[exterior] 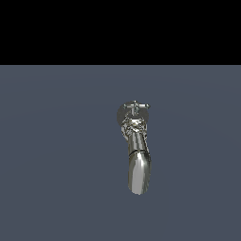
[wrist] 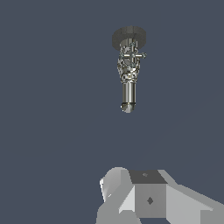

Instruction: Turn on the faucet by rotating a designated handle.

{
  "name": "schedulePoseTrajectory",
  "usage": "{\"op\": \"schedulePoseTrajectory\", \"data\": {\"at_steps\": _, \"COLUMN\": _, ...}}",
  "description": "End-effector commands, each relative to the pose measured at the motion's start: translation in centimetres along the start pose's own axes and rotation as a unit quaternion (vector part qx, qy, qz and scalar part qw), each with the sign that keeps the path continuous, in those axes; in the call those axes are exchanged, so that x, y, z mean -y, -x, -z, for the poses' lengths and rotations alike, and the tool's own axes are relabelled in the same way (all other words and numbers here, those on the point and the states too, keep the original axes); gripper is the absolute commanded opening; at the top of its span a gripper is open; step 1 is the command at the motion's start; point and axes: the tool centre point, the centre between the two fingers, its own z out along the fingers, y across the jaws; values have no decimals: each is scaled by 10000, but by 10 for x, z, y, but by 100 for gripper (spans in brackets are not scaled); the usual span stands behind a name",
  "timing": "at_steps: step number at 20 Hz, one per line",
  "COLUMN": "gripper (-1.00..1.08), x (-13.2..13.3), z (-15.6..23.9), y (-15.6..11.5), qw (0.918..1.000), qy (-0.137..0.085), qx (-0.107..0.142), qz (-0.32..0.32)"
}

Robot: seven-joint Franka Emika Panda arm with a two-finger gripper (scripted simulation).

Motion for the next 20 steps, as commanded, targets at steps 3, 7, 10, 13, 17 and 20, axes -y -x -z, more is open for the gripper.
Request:
{"op": "schedulePoseTrajectory", "data": {"at_steps": 3, "gripper": -13, "x": -19, "z": -70, "y": -13, "qw": 9979, "qy": 32, "qx": 637, "qz": -90}}
{"op": "schedulePoseTrajectory", "data": {"at_steps": 7, "gripper": 21, "x": -11, "z": -121, "y": -32, "qw": 9949, "qy": -255, "qx": 868, "qz": -447}}
{"op": "schedulePoseTrajectory", "data": {"at_steps": 10, "gripper": 18, "x": -14, "z": -163, "y": -50, "qw": 9920, "qy": -355, "qx": 1025, "qz": -641}}
{"op": "schedulePoseTrajectory", "data": {"at_steps": 13, "gripper": 35, "x": -53, "z": -202, "y": -67, "qw": 9829, "qy": -454, "qx": 1076, "qz": -1424}}
{"op": "schedulePoseTrajectory", "data": {"at_steps": 17, "gripper": 22, "x": -82, "z": -225, "y": -131, "qw": 9738, "qy": -169, "qx": 780, "qz": -2129}}
{"op": "schedulePoseTrajectory", "data": {"at_steps": 20, "gripper": 15, "x": -84, "z": -249, "y": -126, "qw": 9563, "qy": -483, "qx": 756, "qz": -2782}}
